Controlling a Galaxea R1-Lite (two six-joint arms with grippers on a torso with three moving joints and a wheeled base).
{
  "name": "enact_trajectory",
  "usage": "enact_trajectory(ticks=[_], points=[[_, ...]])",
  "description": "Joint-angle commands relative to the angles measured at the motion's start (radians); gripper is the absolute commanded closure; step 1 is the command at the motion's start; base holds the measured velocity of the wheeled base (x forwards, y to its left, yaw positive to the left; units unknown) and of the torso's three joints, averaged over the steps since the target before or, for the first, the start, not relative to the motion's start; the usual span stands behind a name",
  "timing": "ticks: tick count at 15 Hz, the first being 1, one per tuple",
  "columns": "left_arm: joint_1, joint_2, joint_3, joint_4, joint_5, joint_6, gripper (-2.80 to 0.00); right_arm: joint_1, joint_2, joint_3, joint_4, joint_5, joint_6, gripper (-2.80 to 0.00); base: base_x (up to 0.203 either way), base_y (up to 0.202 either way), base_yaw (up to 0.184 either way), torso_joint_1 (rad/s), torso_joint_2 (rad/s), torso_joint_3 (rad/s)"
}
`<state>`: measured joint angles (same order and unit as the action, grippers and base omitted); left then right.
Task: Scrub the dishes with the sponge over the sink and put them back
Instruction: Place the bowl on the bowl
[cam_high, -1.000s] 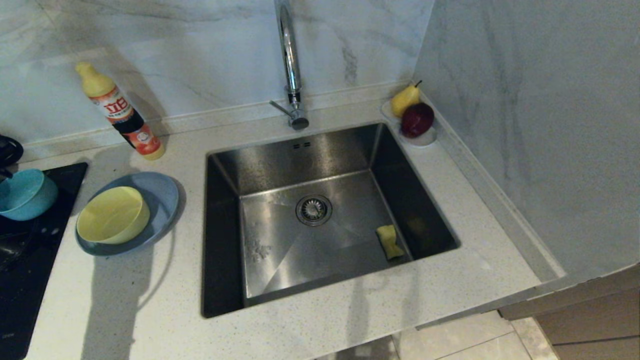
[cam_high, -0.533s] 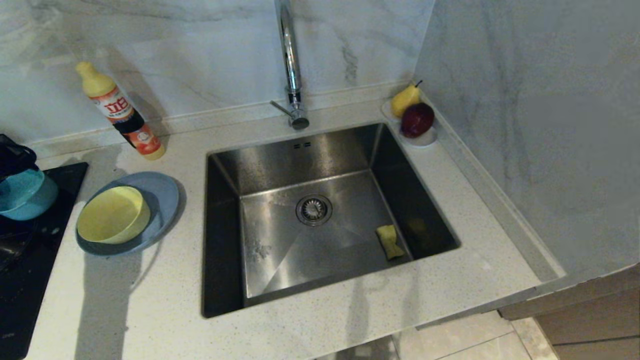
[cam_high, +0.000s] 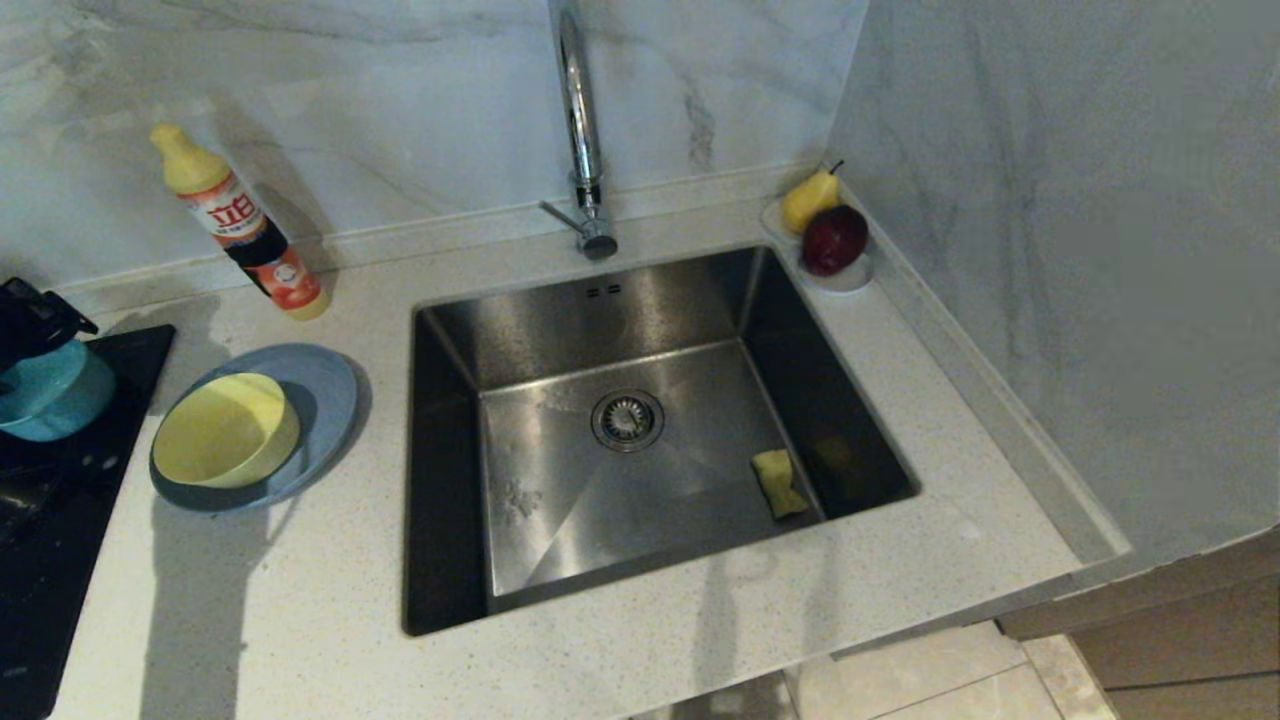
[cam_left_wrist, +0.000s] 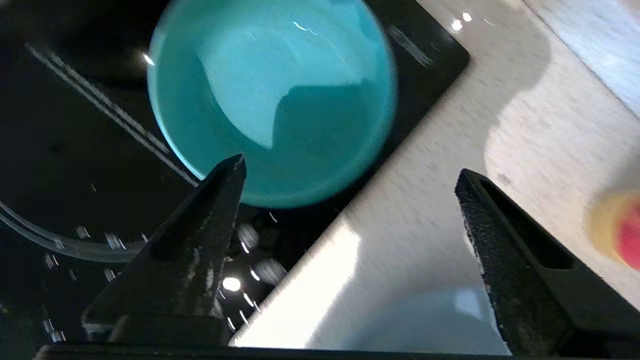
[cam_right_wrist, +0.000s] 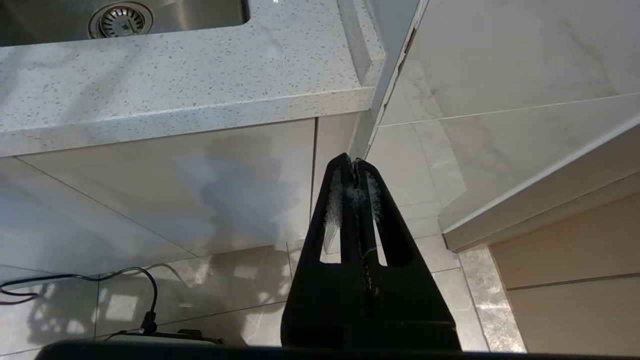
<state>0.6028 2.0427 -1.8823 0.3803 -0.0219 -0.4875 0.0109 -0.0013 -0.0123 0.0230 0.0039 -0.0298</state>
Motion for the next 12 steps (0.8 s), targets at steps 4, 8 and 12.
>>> enact_trajectory(ticks=[4,8,12], points=[[0.02,0.056,0.0,-0.031,-0.009,0.02,-2.8,0.0,-0.002,0.0,0.0,0.001,-0.001,0.0,0.0,0.0,0.0,0.0,0.0,0.0],[0.02,0.071,0.0,-0.038,-0.026,0.033,-2.8,0.0,-0.002,0.0,0.0,0.001,-0.001,0.0,0.0,0.0,0.0,0.0,0.0,0.0],[0.018,0.101,-0.001,-0.062,-0.038,0.037,-2.8,0.0,-0.002,0.0,0.0,0.001,-0.001,0.0,0.0,0.0,0.0,0.0,0.0,0.0]])
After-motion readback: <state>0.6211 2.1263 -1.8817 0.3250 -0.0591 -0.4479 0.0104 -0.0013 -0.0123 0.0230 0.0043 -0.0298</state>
